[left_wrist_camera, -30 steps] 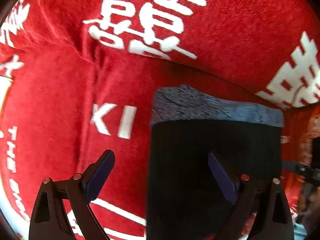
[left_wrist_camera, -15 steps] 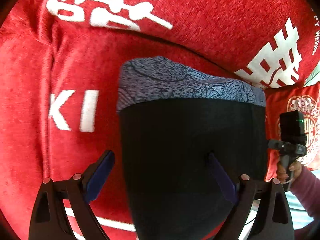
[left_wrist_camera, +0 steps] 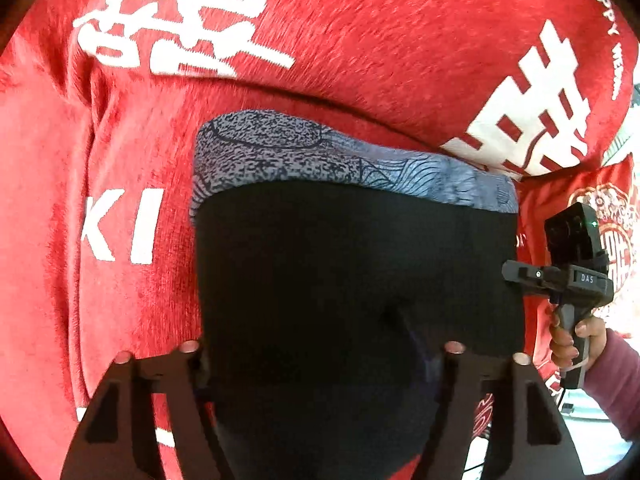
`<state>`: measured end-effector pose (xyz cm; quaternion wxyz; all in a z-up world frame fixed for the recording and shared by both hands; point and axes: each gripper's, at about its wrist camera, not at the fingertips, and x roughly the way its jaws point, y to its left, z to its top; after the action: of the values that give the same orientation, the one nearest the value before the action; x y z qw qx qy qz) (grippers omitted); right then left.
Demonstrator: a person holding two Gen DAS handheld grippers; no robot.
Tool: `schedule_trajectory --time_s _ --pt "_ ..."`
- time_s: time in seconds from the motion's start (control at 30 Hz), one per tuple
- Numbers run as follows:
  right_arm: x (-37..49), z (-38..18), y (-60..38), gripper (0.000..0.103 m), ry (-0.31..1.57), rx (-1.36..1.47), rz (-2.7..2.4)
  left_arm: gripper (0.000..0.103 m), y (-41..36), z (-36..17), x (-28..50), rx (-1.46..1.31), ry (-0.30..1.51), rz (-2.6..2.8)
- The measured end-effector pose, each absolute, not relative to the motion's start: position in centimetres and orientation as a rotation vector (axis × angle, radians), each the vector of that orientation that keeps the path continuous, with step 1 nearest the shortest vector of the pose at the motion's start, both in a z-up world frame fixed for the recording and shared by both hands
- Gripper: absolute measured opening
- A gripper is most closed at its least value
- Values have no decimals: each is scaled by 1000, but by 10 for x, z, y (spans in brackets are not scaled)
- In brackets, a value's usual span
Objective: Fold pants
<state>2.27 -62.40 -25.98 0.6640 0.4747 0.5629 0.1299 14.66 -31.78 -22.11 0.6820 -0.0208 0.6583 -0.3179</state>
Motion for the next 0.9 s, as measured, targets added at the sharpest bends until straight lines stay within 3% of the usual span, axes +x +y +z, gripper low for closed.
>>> schedule_trajectory --time_s 0.07,0.4,0.63,0.7,0.77,0.83,0.9 --pt "16 -251 -623 46 1250 1079 299 60 -313 -212 145 -58 1467 -723" --pt "-30 -211 -586 44 1199 1192 355 59 -273 -163 105 -66 1471 -731" --pt "-71 -221 -548 44 1213 1249 328 60 -246 -181 81 19 1528 -675" --pt "-79 -234 -543 44 1237 1240 299 64 -238 -200 77 43 1545 -639" --pt "-78 -244 -535 46 1277 1174 255 87 -230 -214 76 39 1529 -581" --pt "-78 -249 -537 53 1281 1130 220 97 -224 -220 77 13 1532 -549" --pt "-77 -250 -537 61 1318 1103 174 99 -223 -221 76 8 1544 -515"
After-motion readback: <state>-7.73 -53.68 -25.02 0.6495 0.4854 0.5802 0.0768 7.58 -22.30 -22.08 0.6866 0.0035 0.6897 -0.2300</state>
